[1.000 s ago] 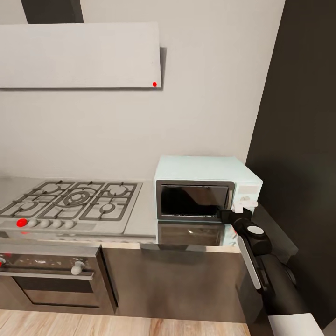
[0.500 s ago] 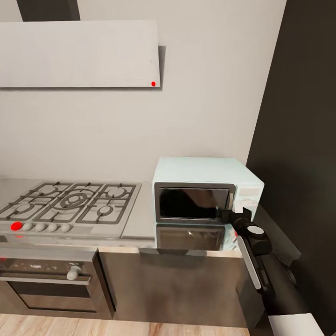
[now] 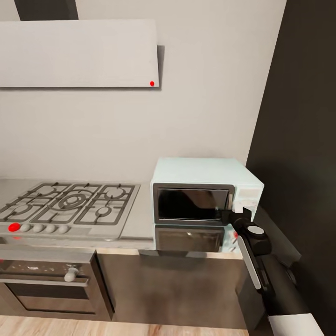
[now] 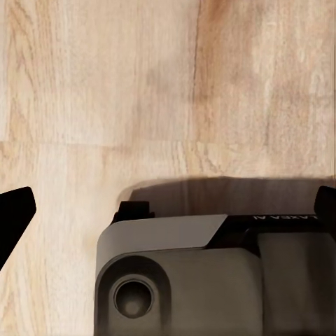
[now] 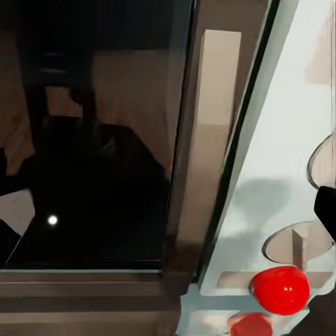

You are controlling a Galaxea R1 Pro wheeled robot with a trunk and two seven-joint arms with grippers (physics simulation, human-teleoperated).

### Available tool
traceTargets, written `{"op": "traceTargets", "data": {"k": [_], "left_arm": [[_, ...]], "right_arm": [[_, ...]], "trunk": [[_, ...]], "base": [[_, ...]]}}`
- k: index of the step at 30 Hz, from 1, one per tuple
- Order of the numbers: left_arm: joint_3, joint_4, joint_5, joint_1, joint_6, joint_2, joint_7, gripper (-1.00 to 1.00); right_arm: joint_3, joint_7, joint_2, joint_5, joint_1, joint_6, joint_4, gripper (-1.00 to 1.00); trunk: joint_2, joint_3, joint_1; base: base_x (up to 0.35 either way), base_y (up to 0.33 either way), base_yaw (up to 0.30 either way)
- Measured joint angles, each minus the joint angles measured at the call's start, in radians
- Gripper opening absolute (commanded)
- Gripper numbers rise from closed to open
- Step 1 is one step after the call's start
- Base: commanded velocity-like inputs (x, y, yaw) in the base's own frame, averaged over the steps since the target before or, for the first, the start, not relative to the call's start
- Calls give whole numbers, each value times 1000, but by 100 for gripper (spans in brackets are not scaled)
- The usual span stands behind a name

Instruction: In the kitchen, take the popcorn bag from the countertop, put it into the microwave, and heat it until the popcorn is cooked so the cooked popcorn ends up inside the bag.

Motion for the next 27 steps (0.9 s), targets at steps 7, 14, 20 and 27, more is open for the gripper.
{"op": "traceTargets", "data": {"k": [7, 14, 20, 27], "left_arm": [[0, 0, -1, 0, 0, 0, 0, 100], [0, 0, -1, 0, 0, 0, 0, 100], [4, -9, 5, -7, -19, -16, -1, 100], [3, -9, 5, -6, -20, -18, -1, 100]], "right_arm": [[0, 0, 0, 0, 0, 0, 0, 100], [1, 0, 0, 0, 0, 0, -1, 100], [1, 3, 5, -1, 11, -22, 11, 100], [5, 0, 4, -1, 43, -62, 12, 100]], "trunk": [[0, 0, 0], [0, 0, 0], [0, 0, 0], [0, 0, 0]], "base": [[29, -18, 0], [0, 0, 0], [0, 0, 0], [0, 0, 0]]}}
